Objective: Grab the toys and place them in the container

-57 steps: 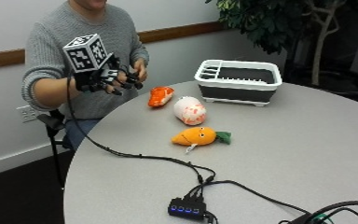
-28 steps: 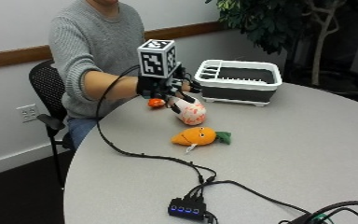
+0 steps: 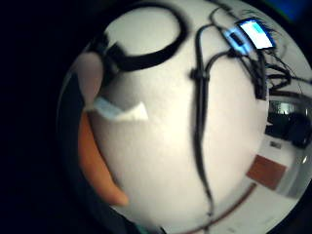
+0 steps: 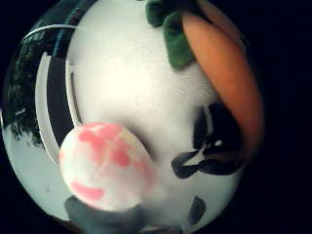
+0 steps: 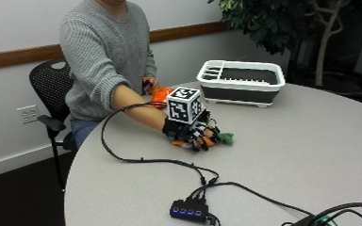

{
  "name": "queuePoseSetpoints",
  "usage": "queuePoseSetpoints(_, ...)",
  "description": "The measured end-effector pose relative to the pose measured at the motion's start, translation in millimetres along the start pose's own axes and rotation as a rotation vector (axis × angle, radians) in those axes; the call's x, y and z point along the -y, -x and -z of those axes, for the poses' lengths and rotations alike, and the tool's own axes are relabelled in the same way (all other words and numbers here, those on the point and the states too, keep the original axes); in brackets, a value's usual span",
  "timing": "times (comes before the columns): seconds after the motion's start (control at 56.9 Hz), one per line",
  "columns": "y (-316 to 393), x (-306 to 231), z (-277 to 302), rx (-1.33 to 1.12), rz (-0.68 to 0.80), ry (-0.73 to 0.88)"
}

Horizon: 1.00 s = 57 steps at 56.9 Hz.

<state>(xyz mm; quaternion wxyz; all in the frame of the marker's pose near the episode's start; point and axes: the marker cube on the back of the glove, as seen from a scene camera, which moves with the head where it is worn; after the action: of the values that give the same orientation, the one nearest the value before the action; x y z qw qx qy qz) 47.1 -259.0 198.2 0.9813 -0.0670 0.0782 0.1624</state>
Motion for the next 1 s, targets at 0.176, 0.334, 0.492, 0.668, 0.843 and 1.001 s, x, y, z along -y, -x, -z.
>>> queuePoseSetpoints(0.176, -1, 5, 11, -0.012, 0.029, -0.056)
queuePoseSetpoints(0.334, -20, 15, 98, 0.18, 0.01, -0.172)
queuePoseSetpoints(0.492, -15, 9, 211, 0.281, 0.069, -0.319)
queuePoseSetpoints(0.668, 39, 5, 262, 0.353, 0.204, -0.373)
queuePoseSetpoints(0.843, 197, 19, 251, 0.44, 0.498, -0.27)
queuePoseSetpoints(1.001, 331, 25, 225, 0.364, 0.705, -0.223)
